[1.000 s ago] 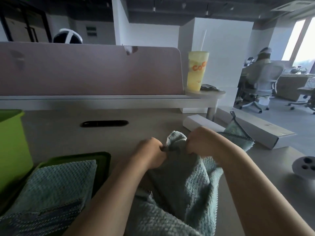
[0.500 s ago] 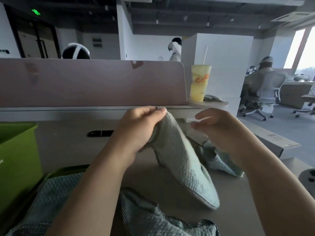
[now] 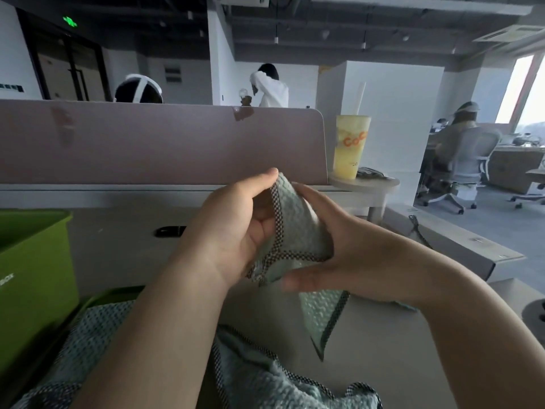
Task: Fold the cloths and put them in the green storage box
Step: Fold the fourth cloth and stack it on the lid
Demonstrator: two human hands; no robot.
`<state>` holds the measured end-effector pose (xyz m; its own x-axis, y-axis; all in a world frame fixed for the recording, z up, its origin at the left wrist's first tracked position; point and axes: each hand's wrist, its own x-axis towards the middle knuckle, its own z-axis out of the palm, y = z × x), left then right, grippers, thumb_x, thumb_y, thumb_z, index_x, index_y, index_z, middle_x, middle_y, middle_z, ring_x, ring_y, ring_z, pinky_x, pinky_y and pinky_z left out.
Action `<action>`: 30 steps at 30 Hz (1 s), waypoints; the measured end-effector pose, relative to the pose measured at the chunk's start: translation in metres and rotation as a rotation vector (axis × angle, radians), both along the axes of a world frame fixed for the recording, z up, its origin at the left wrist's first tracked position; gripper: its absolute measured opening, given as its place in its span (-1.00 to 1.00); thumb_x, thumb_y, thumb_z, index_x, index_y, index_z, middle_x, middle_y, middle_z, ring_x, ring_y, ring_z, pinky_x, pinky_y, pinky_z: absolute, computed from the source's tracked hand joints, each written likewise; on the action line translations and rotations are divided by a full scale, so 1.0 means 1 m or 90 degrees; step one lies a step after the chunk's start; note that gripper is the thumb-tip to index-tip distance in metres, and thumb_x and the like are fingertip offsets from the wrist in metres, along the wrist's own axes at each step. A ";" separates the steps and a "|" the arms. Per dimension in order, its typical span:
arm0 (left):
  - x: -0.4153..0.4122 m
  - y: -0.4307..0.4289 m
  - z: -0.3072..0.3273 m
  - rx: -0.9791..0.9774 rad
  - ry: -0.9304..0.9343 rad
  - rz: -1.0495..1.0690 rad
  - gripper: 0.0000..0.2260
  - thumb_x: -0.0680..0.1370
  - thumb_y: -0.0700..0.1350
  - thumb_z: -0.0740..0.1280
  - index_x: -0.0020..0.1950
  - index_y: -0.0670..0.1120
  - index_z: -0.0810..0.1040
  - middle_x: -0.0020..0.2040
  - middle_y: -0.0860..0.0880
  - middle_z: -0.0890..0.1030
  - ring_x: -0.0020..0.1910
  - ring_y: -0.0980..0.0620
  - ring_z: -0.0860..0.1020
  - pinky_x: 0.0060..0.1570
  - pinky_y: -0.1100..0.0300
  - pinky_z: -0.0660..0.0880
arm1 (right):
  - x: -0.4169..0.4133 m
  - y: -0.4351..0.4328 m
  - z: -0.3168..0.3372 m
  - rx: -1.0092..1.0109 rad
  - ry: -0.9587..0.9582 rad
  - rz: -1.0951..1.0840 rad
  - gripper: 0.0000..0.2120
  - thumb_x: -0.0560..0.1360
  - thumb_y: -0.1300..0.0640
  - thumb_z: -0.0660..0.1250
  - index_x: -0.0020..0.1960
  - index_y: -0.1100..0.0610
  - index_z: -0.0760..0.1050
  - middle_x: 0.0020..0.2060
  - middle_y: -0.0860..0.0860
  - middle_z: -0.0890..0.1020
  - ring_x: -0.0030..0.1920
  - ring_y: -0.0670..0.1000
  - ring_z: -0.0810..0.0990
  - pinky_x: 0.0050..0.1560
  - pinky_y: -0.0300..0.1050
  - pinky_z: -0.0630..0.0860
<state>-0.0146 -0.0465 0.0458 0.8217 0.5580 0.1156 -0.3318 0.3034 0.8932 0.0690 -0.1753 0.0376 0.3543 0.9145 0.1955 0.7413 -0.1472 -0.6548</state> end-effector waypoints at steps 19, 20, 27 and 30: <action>0.011 0.019 -0.043 0.310 0.367 -0.001 -0.15 0.24 0.10 0.58 0.46 -0.02 0.32 0.38 -0.03 0.47 0.28 -0.05 0.49 0.15 -0.01 0.49 | 0.016 -0.016 0.023 0.449 0.684 -0.037 -0.80 0.50 0.14 0.21 0.03 0.15 0.56 -0.24 0.08 0.66 -0.25 0.06 0.67 -0.22 -0.11 0.62; 0.011 0.021 -0.042 0.293 0.365 -0.043 -0.36 0.30 0.14 0.52 0.30 -0.08 0.48 0.23 -0.03 0.58 0.18 -0.03 0.57 0.10 0.01 0.52 | 0.018 -0.018 0.024 0.462 0.697 -0.030 -0.78 0.50 0.14 0.19 0.04 0.15 0.56 -0.23 0.08 0.67 -0.24 0.07 0.67 -0.21 -0.10 0.63; 0.007 0.026 -0.036 0.104 0.231 -0.102 -0.82 0.48 0.04 0.34 -0.10 -0.07 0.58 -0.32 0.01 0.66 -0.39 0.08 0.60 -0.32 0.21 0.57 | 0.039 -0.025 0.018 0.397 0.703 -0.135 -0.71 0.57 0.05 0.18 0.06 0.16 0.61 -0.23 0.06 0.70 -0.27 0.04 0.69 -0.30 -0.16 0.63; 0.004 0.034 -0.031 0.064 0.181 -0.079 -0.70 0.39 0.13 0.35 -0.07 -0.06 0.61 -0.22 -0.01 0.65 -0.23 0.02 0.58 -0.17 0.12 0.50 | 0.047 -0.025 0.008 0.336 0.690 -0.213 -0.64 0.61 -0.05 0.14 0.03 0.17 0.59 -0.32 0.07 0.71 -0.37 0.01 0.70 -0.45 -0.21 0.57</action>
<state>-0.0105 -0.0122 0.0150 0.8900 0.4492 -0.0782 -0.0311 0.2308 0.9725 0.1163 -0.2000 0.0456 0.7614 0.6478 -0.0267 -0.2389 0.2421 -0.9404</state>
